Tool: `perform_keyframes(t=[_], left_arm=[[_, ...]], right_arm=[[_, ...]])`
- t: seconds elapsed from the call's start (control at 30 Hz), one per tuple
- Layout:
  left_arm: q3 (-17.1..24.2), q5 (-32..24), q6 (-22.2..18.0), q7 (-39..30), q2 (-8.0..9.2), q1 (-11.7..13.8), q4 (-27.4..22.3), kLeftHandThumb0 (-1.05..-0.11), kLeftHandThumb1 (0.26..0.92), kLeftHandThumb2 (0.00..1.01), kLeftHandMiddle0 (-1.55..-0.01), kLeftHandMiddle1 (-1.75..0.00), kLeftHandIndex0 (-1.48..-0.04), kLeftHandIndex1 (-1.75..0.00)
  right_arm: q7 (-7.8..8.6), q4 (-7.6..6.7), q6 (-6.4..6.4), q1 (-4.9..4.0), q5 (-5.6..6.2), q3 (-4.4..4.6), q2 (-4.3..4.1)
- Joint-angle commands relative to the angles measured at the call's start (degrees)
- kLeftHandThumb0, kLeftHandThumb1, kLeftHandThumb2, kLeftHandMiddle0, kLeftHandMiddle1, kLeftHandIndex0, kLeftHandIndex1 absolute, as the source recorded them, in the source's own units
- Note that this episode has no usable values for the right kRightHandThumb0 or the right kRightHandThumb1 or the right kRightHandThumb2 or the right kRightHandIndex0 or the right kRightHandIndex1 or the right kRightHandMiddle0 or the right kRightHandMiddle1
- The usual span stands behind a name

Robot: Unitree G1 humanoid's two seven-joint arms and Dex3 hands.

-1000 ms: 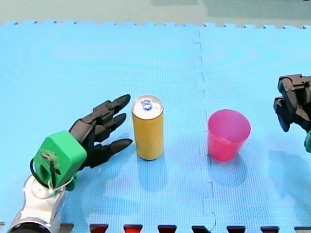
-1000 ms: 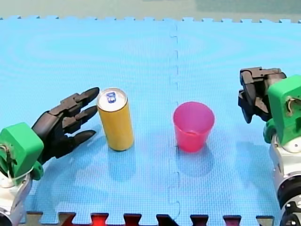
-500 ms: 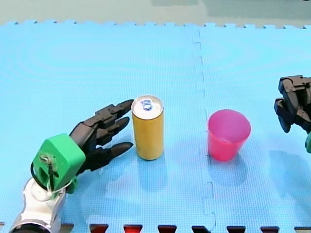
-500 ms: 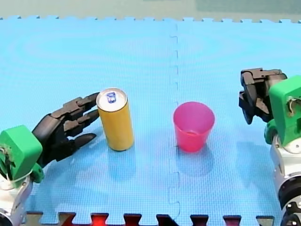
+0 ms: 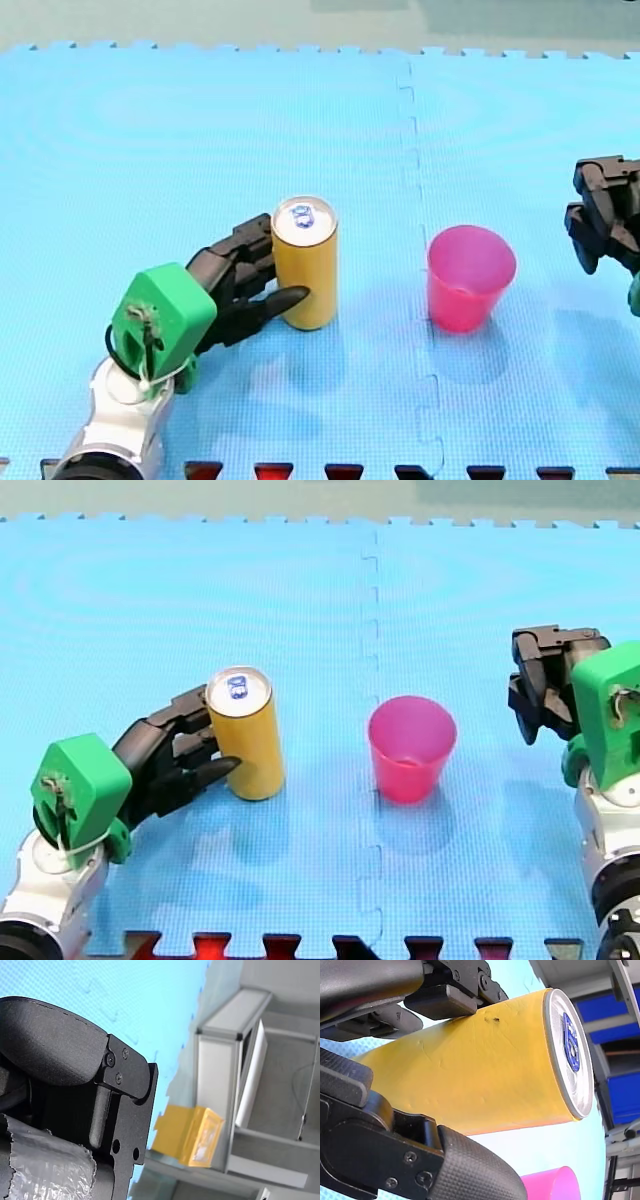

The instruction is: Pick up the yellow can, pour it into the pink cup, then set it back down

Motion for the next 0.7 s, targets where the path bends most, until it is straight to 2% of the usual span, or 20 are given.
perform_keyframes(t=[0.0,0.23,0.53,0.67], left_arm=[[-0.1,0.0,0.2,0.5,-0.26,-0.5,0.1,-1.048,0.871,0.01,-0.45,-0.02,-0.42,-0.01],[-0.7,1.1,0.3,3.6,-1.41,-1.5,1.3,-1.048,0.864,0.0,-0.46,-0.02,-0.43,-0.02],[-0.8,1.3,0.6,5.4,-1.91,-2.2,1.6,-1.048,0.842,0.0,-0.47,-0.02,-0.43,-0.01],[-1.1,1.8,0.8,7.2,-2.56,-2.1,1.0,-1.048,0.808,0.0,-0.48,-0.02,-0.42,0.0]], right_arm=[[-0.2,-0.15,-0.08,0.17,0.14,-0.01,-0.07],[-0.06,-0.17,-0.15,0.36,0.29,-0.12,-0.05],[-0.05,-0.37,-0.14,0.65,0.35,-0.14,0.13],[-0.04,-0.33,-0.01,0.75,0.53,-0.28,0.35]])
